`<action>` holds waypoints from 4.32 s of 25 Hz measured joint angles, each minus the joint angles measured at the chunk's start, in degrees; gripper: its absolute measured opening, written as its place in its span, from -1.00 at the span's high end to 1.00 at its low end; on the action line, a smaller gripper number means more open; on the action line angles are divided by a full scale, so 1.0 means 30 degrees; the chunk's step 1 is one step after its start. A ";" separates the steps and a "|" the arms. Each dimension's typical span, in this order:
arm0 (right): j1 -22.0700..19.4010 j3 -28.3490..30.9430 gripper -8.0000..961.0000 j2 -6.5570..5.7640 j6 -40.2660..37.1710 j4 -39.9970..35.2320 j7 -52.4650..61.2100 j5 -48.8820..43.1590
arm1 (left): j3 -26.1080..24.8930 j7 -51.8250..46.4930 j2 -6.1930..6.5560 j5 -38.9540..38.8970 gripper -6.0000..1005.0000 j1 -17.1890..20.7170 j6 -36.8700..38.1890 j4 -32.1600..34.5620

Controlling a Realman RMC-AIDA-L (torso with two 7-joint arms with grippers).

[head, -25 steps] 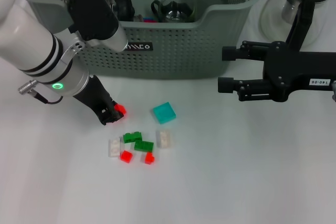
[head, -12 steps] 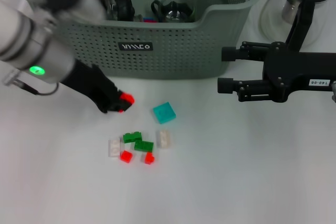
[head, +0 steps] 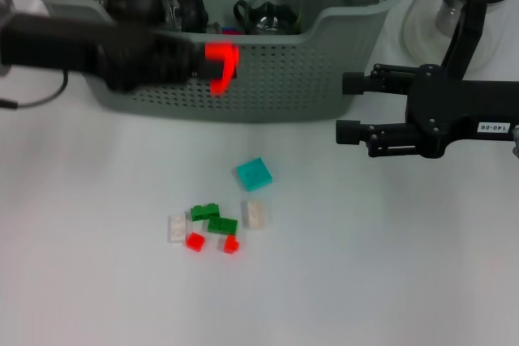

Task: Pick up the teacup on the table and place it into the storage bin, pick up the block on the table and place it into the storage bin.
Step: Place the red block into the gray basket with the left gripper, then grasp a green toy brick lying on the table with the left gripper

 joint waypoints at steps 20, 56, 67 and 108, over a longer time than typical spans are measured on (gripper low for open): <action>0.0002 0.0008 -0.77 0.0004 -0.0167 -0.0075 -0.0012 0.0112 | 0.0619 -0.6073 0.0682 -0.4503 0.62 -0.1975 -0.8895 -0.0113; -0.0266 -0.0111 -0.77 0.0109 -0.1650 -0.0001 -0.0239 -0.0036 | 0.6002 -1.3292 -0.0235 1.2278 0.62 -0.6645 -1.5054 0.0221; -0.0266 -0.0046 -0.77 0.0101 -0.1492 -0.0004 -0.0242 -0.0034 | 0.5687 -1.2596 -0.1291 0.9884 -0.19 -0.4177 -1.4314 0.4851; -0.0342 0.0008 -0.77 0.0146 -0.0858 -0.0001 -0.0103 -0.0037 | 0.3986 0.3066 -0.1983 0.4623 -0.15 0.2204 -0.2645 0.2555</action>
